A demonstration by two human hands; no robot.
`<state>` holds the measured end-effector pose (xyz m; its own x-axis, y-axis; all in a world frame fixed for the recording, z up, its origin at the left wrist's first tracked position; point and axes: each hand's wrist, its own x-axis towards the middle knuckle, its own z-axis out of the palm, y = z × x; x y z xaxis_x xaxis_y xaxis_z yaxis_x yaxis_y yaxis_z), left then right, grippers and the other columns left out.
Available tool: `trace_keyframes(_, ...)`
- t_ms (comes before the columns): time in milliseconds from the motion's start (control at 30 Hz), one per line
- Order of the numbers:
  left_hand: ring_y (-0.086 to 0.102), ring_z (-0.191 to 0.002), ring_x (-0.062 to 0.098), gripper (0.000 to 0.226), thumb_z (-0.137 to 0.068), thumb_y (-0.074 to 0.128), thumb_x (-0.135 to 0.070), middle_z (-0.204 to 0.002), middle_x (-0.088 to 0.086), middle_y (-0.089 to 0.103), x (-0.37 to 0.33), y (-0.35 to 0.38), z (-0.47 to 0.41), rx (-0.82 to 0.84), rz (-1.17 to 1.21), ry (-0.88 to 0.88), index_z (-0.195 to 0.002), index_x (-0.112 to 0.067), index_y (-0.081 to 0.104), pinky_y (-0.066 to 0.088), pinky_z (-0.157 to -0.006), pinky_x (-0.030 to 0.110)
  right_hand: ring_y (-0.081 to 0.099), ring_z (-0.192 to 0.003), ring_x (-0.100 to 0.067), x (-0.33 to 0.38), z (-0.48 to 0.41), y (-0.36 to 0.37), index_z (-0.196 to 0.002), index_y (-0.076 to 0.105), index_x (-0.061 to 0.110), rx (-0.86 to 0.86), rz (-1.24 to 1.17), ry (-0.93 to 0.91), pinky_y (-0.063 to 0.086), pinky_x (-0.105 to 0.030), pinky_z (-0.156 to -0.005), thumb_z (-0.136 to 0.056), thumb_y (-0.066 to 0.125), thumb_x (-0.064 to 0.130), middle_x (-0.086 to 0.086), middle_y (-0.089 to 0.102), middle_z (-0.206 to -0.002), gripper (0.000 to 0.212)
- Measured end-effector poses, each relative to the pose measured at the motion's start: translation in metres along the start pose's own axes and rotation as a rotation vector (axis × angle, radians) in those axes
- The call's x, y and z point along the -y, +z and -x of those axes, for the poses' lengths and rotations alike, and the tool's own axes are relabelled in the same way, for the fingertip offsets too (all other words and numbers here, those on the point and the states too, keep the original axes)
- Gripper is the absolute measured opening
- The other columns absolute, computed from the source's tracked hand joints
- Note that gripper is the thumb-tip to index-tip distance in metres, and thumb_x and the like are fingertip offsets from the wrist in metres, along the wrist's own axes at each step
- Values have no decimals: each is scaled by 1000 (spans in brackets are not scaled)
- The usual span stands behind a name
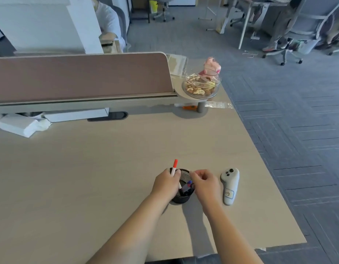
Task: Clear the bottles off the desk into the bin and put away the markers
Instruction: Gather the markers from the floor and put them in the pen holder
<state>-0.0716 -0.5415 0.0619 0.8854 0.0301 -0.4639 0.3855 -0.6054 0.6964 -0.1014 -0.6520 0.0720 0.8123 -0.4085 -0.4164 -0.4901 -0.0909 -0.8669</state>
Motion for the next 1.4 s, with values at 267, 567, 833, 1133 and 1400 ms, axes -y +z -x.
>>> trace_keyframes(267, 54, -74, 21, 27, -96, 43, -39, -78, 3, 61, 0, 1, 0, 3, 9, 20, -82, -18, 51, 36, -58, 27, 56, -62, -15, 8, -7, -8, -82, 64, 13, 15, -42, -72, 45, -24, -57, -89, 55, 14, 2, 60, -72, 12)
trace_keyframes(567, 63, -69, 17, 14, -94, 46, -27, -92, 2, 63, -6, -2, 4, -87, 209, -38, -92, -16, 54, 41, -57, 20, 56, -62, -17, 7, -9, -10, -81, 64, 16, 31, -35, -99, 43, -27, -51, -88, 54, 15, 1, 61, -70, 12)
trace_keyframes(833, 53, -72, 23, 17, -92, 47, -31, -83, 2, 62, 32, 0, 2, -125, 284, -89, -79, -22, 53, 44, -70, 32, 3, -145, -36, -106, -33, -32, -150, 17, 32, -115, 670, 128, 10, -47, -118, -97, 34, 39, -22, 3, -157, 56)
trace_keyframes(1133, 48, -53, 13, 15, -96, 48, -25, -66, -1, 54, 39, 13, 2, -142, 305, -71, -92, -14, 57, 37, -53, 28, 22, -140, -33, -150, -32, -34, -135, 50, 24, -156, 691, -137, 27, -42, -113, -92, 54, 31, -14, 22, -152, 44)
trace_keyframes(1400, 49, -54, 12, 12, -96, 49, -24, -69, 1, 54, 46, 7, -1, -83, 300, -73, -91, -16, 57, 38, -54, 27, 53, -78, -23, -116, -25, -20, -88, 52, 18, -241, 439, -57, 40, -30, -60, -97, 46, 27, 0, 56, -83, 14)
